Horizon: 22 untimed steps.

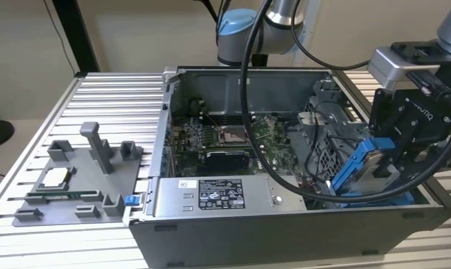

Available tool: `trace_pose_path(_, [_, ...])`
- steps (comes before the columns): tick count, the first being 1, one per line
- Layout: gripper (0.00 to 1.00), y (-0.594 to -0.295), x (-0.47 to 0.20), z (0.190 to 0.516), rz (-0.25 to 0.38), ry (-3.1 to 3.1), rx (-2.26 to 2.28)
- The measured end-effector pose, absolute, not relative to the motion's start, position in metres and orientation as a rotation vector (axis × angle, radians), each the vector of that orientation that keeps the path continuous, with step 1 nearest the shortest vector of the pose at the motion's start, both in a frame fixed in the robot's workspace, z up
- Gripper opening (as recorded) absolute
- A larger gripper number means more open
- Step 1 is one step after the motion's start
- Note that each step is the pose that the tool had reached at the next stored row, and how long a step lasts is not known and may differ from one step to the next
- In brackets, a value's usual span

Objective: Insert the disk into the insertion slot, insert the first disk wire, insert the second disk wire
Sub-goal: 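Insert the disk into the insertion slot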

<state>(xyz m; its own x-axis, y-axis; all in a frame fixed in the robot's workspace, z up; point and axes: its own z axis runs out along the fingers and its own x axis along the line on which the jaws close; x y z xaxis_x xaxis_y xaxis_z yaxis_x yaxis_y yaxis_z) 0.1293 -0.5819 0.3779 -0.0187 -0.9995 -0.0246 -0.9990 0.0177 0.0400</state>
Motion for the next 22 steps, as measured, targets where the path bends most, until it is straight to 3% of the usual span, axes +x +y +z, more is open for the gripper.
trace_pose_path(22, [0.00,-0.5811,0.1263,0.3835,-0.089,-2.246,2.207])
